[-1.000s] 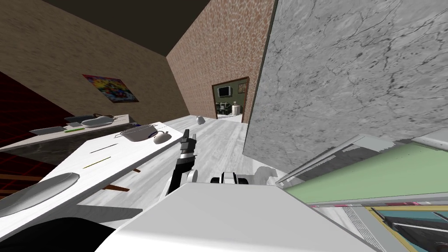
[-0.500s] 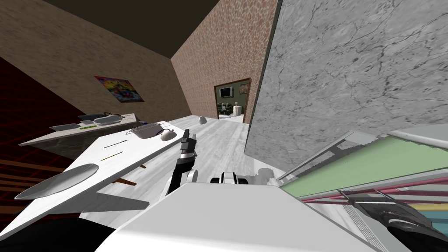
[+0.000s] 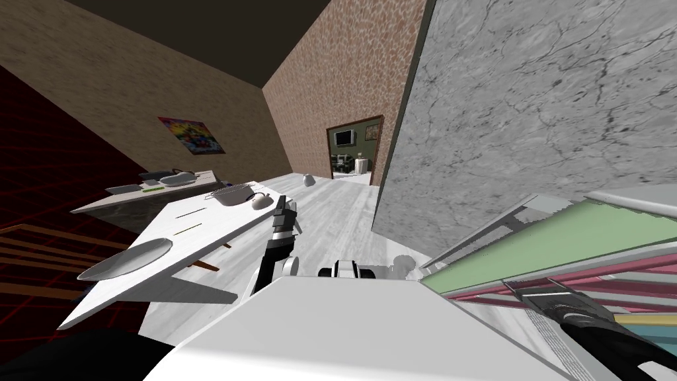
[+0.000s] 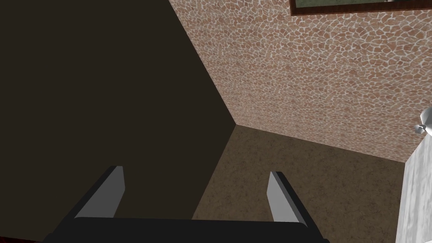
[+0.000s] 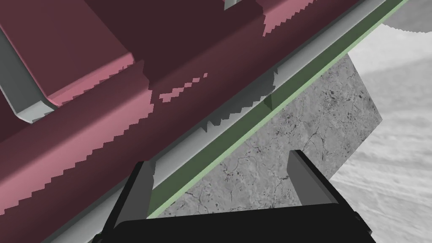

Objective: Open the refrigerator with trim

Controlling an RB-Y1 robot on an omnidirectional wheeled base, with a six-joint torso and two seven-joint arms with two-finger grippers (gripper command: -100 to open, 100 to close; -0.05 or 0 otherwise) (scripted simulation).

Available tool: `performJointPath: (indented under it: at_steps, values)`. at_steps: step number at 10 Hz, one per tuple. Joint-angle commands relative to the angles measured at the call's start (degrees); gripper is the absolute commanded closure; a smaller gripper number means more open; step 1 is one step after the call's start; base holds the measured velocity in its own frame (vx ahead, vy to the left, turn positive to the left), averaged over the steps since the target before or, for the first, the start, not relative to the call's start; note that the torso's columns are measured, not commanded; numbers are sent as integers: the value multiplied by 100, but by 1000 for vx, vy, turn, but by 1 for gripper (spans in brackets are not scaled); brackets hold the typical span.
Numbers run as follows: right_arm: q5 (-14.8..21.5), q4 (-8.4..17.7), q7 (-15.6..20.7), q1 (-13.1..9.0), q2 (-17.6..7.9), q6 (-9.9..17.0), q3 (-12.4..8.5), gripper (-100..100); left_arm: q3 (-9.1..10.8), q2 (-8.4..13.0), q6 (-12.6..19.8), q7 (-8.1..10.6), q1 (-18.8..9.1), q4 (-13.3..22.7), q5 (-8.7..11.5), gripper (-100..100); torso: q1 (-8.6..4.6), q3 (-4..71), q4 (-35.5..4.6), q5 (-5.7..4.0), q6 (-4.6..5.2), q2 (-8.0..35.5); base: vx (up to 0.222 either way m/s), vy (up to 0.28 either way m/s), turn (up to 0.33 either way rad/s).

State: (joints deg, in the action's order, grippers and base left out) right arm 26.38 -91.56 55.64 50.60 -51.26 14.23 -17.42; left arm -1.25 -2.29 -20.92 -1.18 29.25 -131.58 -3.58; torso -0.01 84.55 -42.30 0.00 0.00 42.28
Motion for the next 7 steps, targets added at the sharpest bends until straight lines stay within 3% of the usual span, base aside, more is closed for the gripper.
performJointPath:
  at_steps: [1,4,5,7]
  values:
    - [58,445,-70,-313,-90,-39,230,-100,1,1,0,0,1,0,0,0,-25,15,7,-9,0,-22,7,-7,0]
    - [58,819,-70,-313,-90,-39,230,-100,1,1,0,0,2,0,0,0,-2,4,2,-1,1,-3,12,-14,0]
    - [185,991,-358,-569,-378,-170,510,-100,1,1,0,0,1,0,0,0,6,-2,-1,1,0,6,-95,105,175]
    - [185,1357,-585,-877,-795,-170,828,-100,-1,0,0,0,-1,0,0,0,38,-16,-8,11,-5,27,-106,96,31]
